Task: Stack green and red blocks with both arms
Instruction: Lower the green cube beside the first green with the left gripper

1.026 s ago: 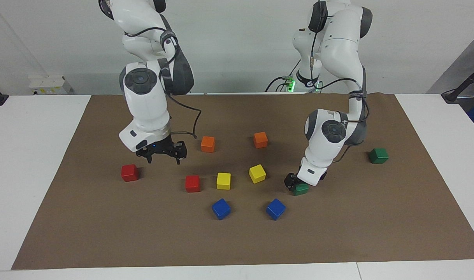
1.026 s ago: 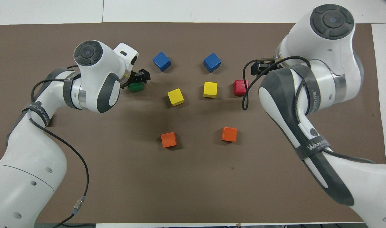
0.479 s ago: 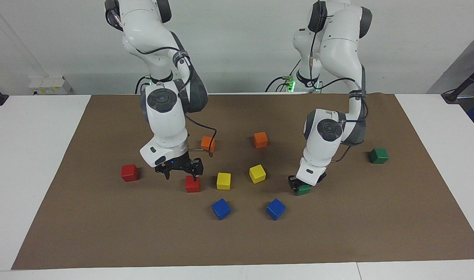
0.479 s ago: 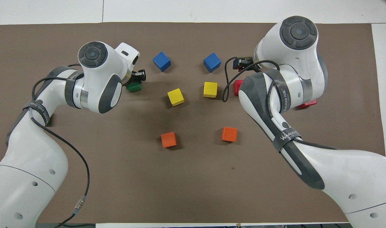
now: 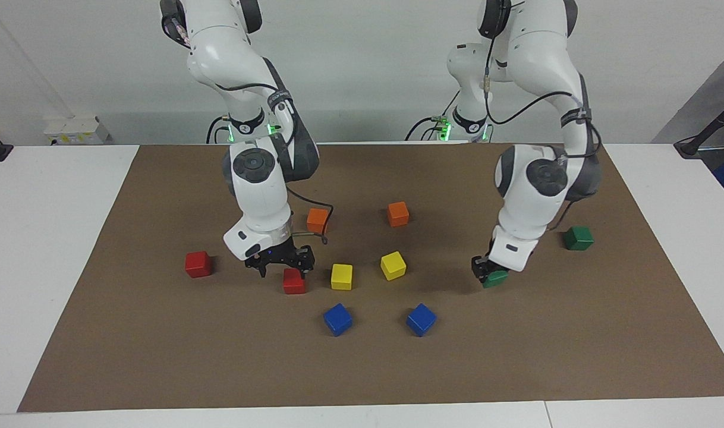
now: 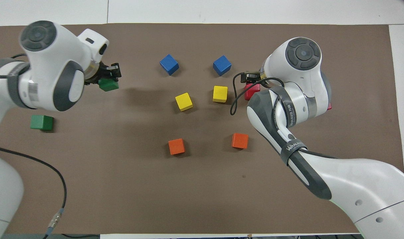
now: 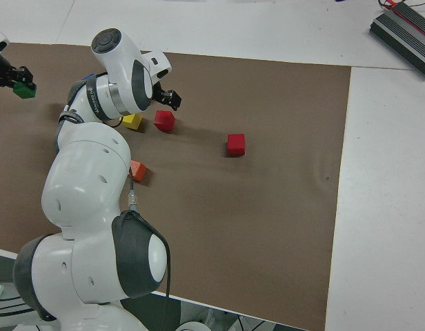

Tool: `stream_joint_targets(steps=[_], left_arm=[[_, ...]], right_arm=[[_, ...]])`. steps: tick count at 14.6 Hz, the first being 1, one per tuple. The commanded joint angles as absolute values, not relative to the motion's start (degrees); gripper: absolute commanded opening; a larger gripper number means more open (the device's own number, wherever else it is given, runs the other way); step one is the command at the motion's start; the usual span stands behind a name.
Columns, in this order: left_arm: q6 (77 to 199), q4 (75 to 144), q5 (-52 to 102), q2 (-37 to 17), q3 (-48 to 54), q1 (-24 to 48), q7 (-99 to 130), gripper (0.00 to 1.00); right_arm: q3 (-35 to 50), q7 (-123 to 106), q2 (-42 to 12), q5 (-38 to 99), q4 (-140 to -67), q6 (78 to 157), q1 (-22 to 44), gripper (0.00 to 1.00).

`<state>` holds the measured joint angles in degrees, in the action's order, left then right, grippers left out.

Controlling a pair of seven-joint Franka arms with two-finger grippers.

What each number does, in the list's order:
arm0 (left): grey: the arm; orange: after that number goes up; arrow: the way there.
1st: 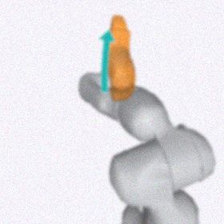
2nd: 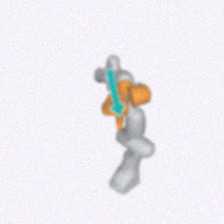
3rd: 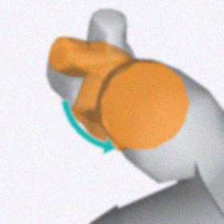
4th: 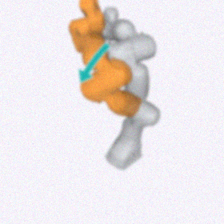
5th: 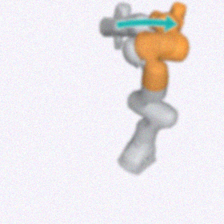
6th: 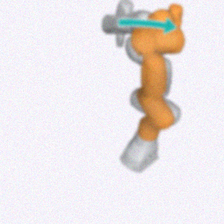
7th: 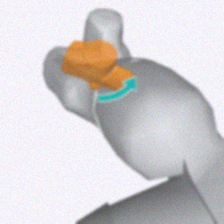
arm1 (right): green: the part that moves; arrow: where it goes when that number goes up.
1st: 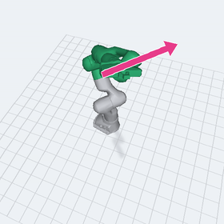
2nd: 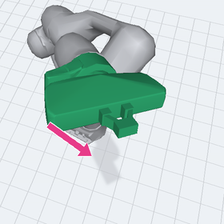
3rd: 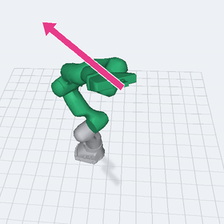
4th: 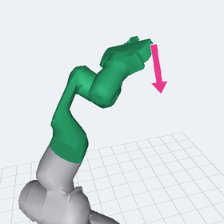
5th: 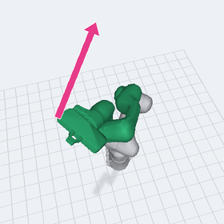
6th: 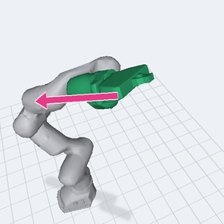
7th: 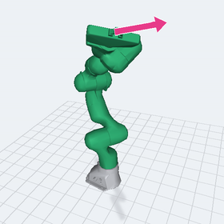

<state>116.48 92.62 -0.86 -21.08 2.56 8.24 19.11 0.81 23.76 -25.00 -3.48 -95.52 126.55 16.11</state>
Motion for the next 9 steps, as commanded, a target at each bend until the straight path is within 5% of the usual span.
stream_joint_targets(steps=[1,9], left_arm=[[110.85,94.92,2.2,-15.31,2.64,0.73,5.15,0.0],[115.89,106.94,3.78,-8.71,2.55,-15.64,-25.9,0.0]], right_arm=[[2.37,21.71,-23.03,-1.59,-98.96,127.53,15.56,1.0],[2.46,16.61,-24.61,2.02,-98.09,125.24,14.5,1.0]])
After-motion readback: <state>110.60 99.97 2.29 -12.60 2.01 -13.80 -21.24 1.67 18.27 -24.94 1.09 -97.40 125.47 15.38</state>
